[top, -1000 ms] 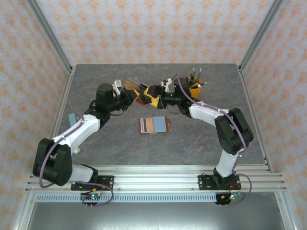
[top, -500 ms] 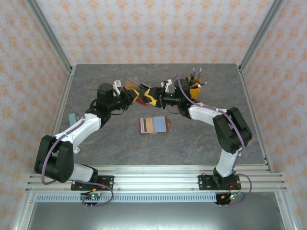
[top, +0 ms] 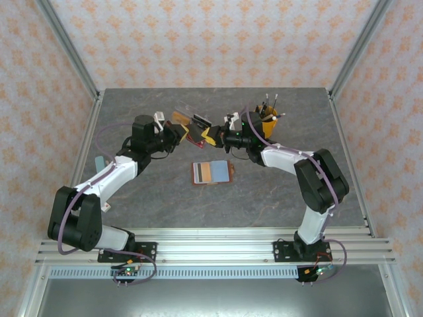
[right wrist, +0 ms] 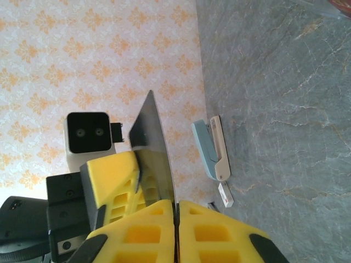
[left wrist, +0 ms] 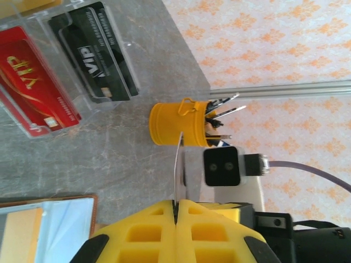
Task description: Take the credit cards out of the card holder
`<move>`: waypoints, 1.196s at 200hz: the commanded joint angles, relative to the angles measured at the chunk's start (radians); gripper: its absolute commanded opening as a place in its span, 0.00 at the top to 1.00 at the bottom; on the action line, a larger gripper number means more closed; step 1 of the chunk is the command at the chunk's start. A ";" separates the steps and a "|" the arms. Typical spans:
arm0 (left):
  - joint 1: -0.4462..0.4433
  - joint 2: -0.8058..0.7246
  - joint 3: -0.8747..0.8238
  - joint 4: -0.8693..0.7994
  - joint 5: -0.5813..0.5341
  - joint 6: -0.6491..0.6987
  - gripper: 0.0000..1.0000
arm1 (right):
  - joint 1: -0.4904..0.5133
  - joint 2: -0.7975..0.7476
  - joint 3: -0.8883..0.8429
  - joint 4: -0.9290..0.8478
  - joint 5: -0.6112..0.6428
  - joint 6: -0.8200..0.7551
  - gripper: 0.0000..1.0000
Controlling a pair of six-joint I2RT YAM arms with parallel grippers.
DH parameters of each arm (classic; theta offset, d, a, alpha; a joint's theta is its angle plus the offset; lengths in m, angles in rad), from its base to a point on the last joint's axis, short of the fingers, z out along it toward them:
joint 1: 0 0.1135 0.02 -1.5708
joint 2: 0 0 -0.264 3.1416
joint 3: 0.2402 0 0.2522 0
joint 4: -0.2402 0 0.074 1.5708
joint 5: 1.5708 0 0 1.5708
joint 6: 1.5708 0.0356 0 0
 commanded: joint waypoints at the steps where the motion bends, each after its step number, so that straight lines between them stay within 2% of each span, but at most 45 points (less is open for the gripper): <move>1: -0.003 -0.027 0.022 -0.112 -0.021 0.069 0.89 | 0.003 -0.037 0.019 -0.035 0.021 -0.059 0.96; 18: -0.003 -0.041 0.042 -0.227 -0.077 0.123 0.59 | 0.002 -0.053 0.035 -0.137 0.045 -0.163 1.00; 32: -0.003 -0.049 0.077 -0.378 -0.147 0.212 0.42 | 0.004 -0.075 0.071 -0.302 0.095 -0.331 1.00; 56: -0.003 -0.065 0.108 -0.568 -0.279 0.314 0.27 | 0.009 -0.113 0.142 -0.574 0.228 -0.641 1.00; 78: -0.002 -0.095 0.095 -0.630 -0.359 0.356 0.13 | 0.025 -0.114 0.222 -0.757 0.365 -0.879 1.00; 101: -0.002 -0.117 0.074 -0.658 -0.412 0.367 0.04 | 0.049 -0.095 0.314 -0.871 0.476 -1.084 1.00; 111: -0.003 -0.120 0.067 -0.665 -0.419 0.369 0.00 | 0.062 -0.089 0.345 -0.891 0.510 -1.163 1.00; 132: -0.003 -0.113 0.057 -0.687 -0.432 0.363 0.00 | 0.083 -0.070 0.411 -0.911 0.550 -1.314 1.00; 169: -0.002 -0.101 0.054 -0.715 -0.440 0.360 0.00 | 0.108 0.021 0.534 -0.943 0.549 -1.531 1.00; 205: -0.003 -0.097 0.048 -0.730 -0.426 0.367 0.00 | 0.110 0.144 0.658 -1.006 0.573 -1.644 1.00; 239: -0.003 -0.082 0.043 -0.726 -0.406 0.371 0.00 | 0.110 0.212 0.730 -0.994 0.586 -1.706 1.00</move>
